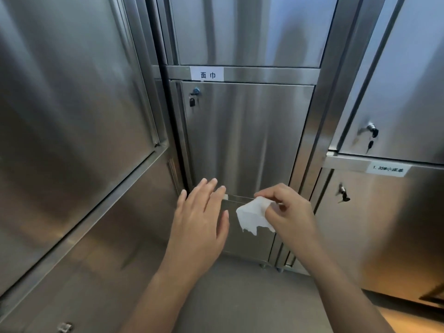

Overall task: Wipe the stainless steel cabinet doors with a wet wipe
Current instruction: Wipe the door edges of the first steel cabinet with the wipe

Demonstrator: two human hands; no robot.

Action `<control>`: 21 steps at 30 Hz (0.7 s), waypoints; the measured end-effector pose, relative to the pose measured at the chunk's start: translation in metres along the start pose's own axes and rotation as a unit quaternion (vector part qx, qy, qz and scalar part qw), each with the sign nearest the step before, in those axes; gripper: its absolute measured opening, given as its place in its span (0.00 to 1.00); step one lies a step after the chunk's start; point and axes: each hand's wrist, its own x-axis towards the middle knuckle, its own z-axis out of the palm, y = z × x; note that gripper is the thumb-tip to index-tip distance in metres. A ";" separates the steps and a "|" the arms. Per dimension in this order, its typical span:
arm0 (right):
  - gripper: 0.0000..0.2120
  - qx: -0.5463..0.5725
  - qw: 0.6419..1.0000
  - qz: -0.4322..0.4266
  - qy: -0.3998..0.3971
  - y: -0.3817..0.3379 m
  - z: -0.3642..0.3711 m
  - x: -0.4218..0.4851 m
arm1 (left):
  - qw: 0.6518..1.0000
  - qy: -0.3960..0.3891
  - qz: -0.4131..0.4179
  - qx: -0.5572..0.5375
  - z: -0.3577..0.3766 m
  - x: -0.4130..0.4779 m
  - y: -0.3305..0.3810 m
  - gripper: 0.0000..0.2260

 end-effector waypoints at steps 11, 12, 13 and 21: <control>0.21 -0.036 0.999 0.031 0.012 0.055 0.021 0.084 | 0.999 -0.026 0.030 0.006 0.074 0.075 -0.049 0.19; 0.22 -0.041 0.998 0.037 0.018 0.059 0.024 0.094 | 0.999 -0.027 0.033 0.001 0.080 0.083 -0.056 0.19; 0.22 -0.047 0.998 0.041 0.025 0.062 0.027 0.104 | 0.999 -0.027 0.036 -0.004 0.087 0.092 -0.063 0.19; 0.23 -0.081 0.991 0.059 0.086 0.082 0.054 0.186 | 0.996 -0.019 0.085 -0.017 0.132 0.171 -0.122 0.16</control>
